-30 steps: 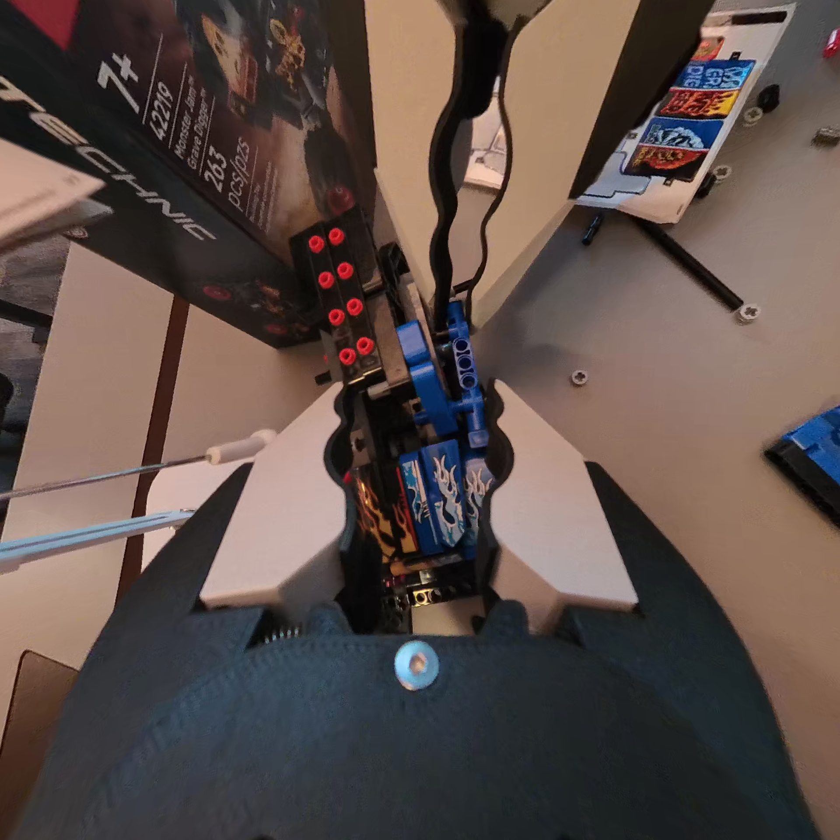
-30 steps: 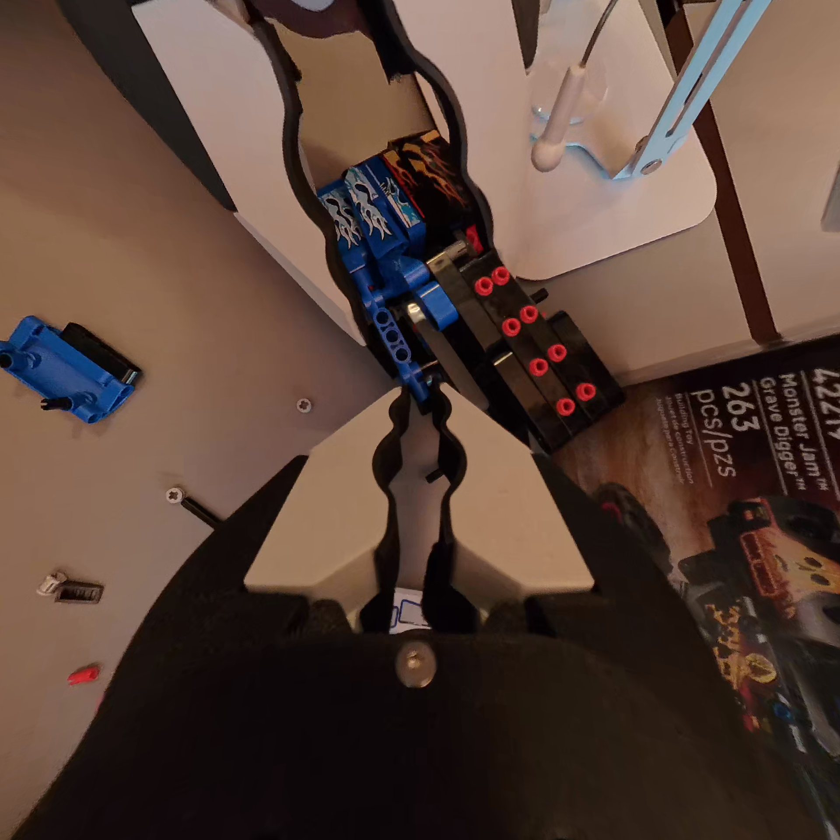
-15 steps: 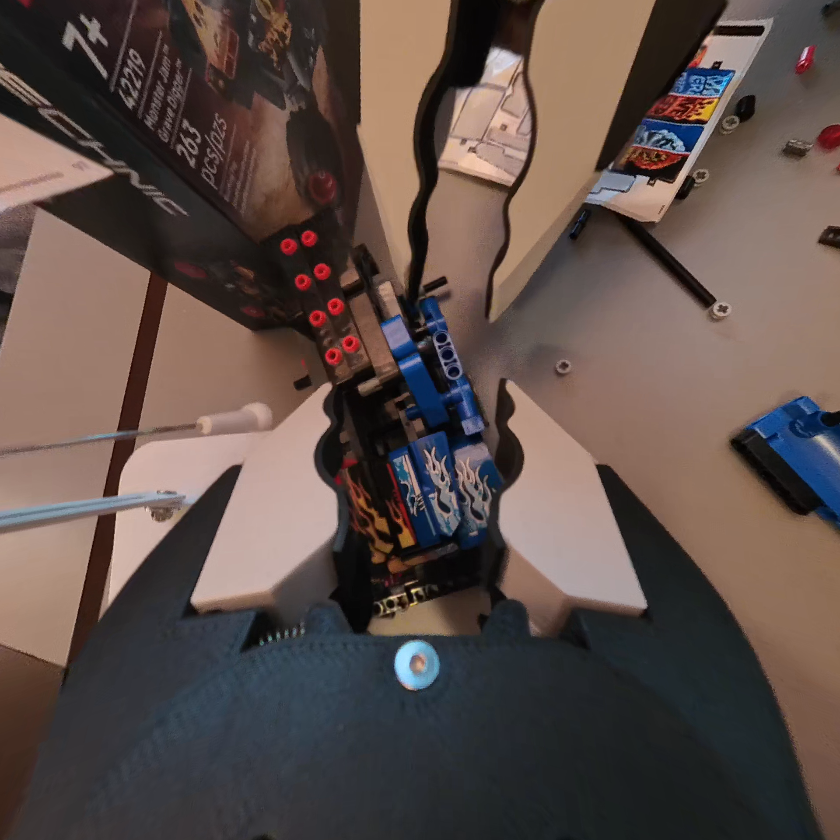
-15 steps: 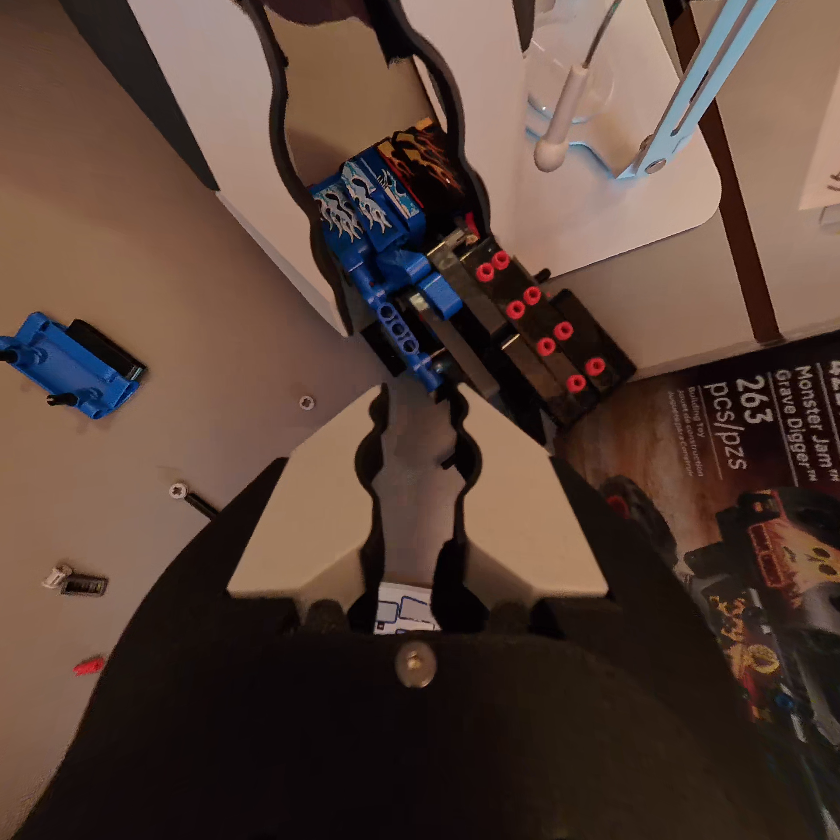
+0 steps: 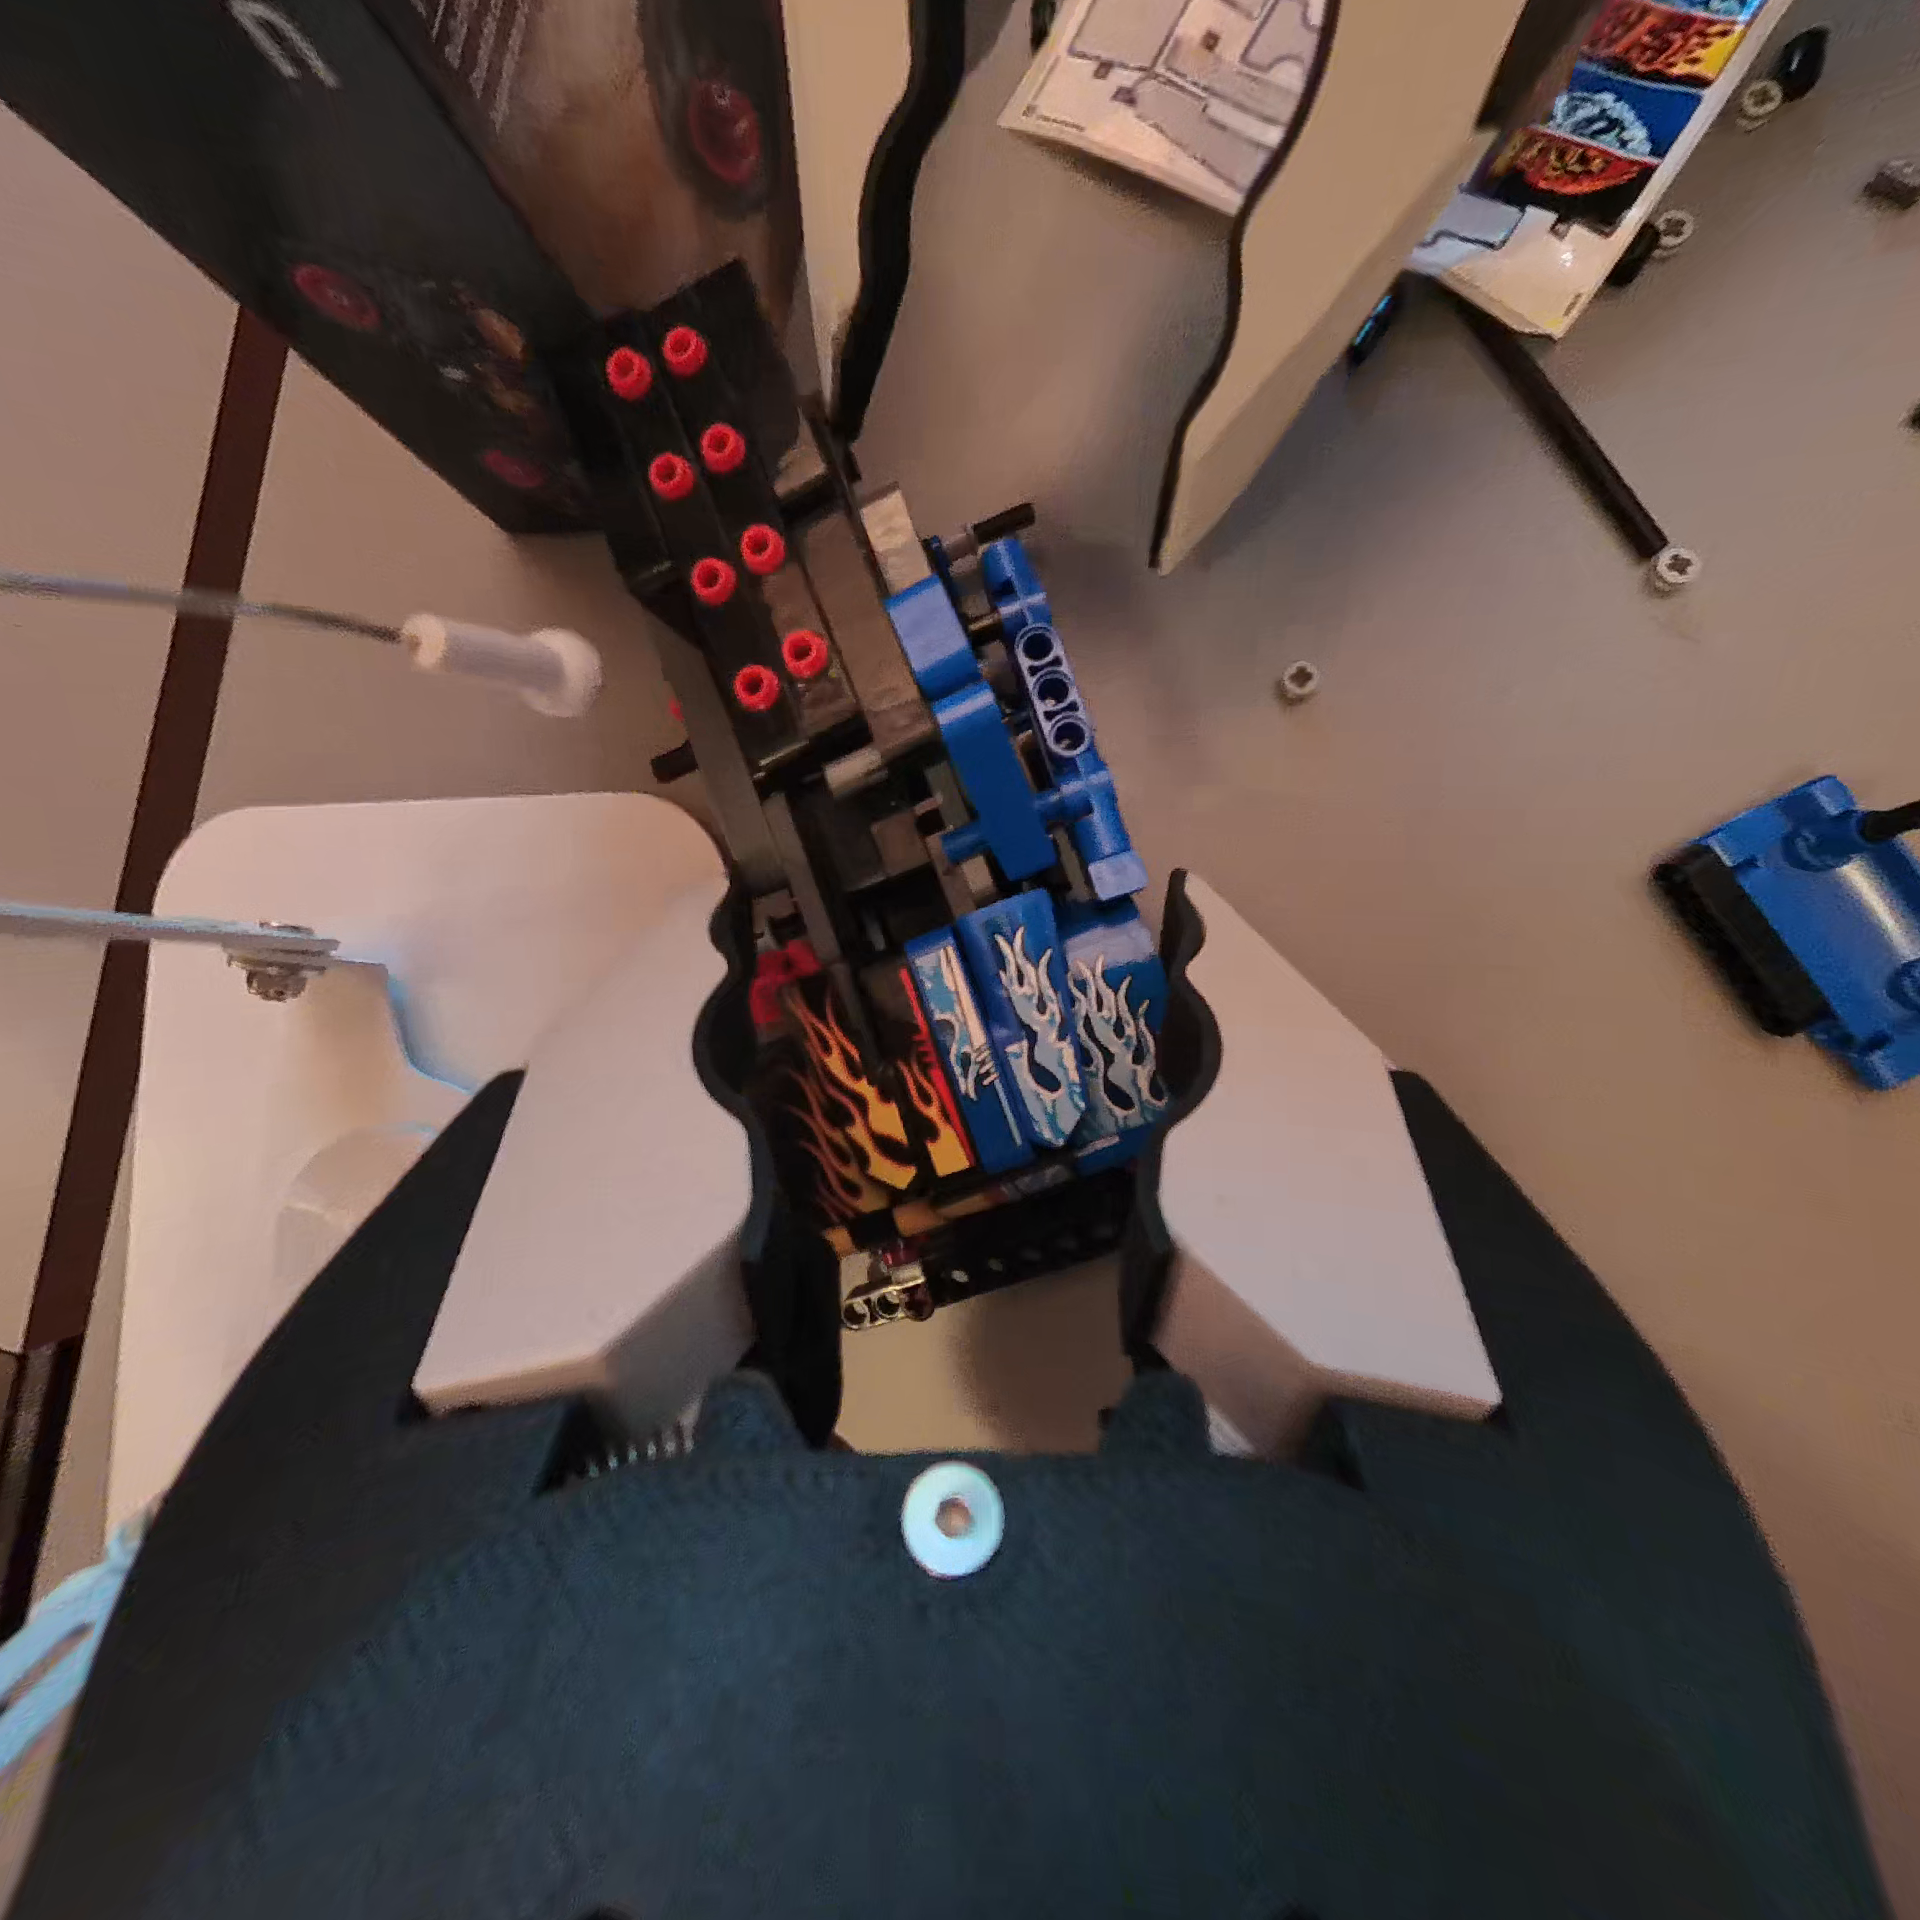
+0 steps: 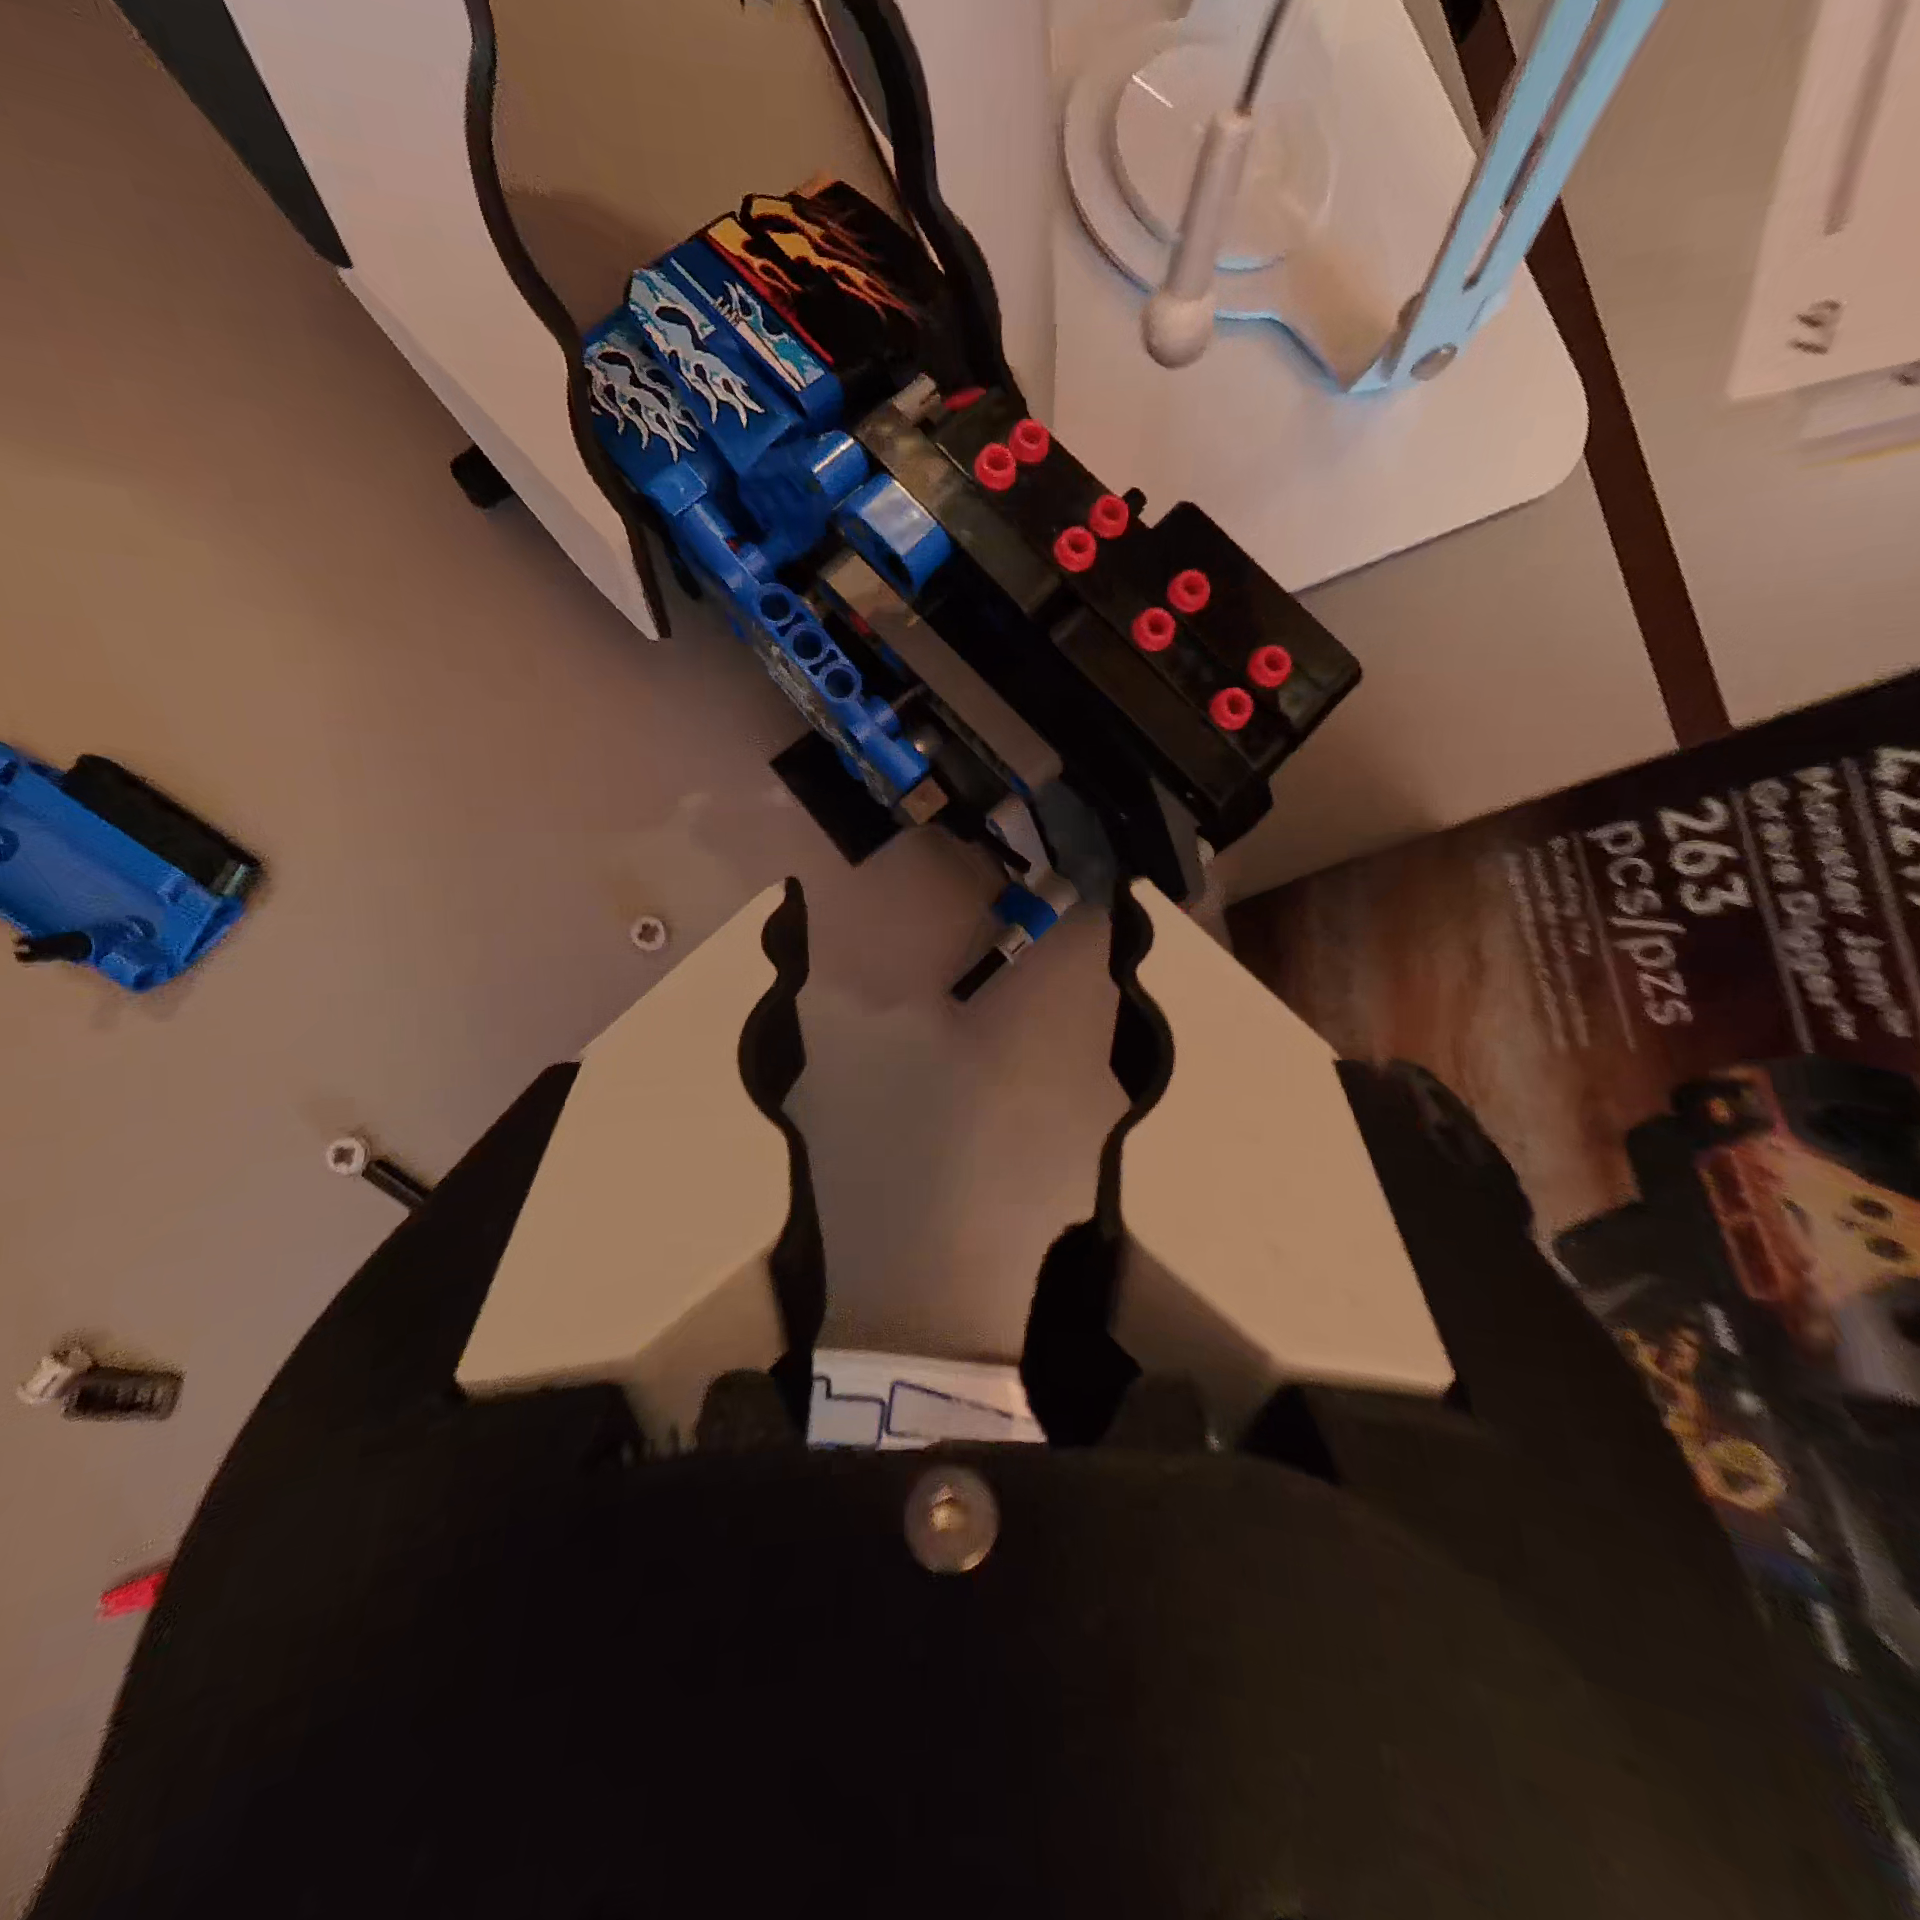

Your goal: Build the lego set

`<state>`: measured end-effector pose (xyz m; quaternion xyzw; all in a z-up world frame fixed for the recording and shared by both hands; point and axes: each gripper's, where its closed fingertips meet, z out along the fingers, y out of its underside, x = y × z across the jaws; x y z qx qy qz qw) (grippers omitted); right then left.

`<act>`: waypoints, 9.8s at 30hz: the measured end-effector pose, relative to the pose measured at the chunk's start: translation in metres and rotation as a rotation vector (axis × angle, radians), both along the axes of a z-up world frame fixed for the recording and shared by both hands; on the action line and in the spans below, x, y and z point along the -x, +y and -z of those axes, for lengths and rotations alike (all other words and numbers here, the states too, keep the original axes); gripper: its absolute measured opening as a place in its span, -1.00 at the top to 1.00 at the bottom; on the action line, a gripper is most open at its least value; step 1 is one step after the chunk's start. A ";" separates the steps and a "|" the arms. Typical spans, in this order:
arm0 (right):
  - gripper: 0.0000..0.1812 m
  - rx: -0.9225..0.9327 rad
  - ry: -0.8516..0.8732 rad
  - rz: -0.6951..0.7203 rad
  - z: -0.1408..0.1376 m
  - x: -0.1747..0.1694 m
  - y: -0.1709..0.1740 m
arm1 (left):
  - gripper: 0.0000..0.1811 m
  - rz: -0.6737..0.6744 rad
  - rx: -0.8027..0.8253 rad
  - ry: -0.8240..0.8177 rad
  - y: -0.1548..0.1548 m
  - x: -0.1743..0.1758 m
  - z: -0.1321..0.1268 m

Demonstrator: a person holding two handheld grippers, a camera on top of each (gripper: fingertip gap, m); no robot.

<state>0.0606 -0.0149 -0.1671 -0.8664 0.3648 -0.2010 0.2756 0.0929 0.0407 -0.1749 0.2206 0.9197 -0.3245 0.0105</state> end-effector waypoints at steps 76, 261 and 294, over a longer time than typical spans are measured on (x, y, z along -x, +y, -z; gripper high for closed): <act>0.78 0.286 -0.241 -0.132 -0.034 0.009 0.075 | 0.12 -0.395 -0.010 0.106 0.106 -0.023 0.010; 0.79 -0.235 -0.069 -0.155 -0.006 0.008 0.096 | 0.03 -0.294 0.103 0.906 0.092 0.012 -0.001; 0.82 -0.321 -0.083 -0.099 -0.016 0.002 0.098 | 0.04 -0.373 0.160 0.937 0.093 -0.005 -0.010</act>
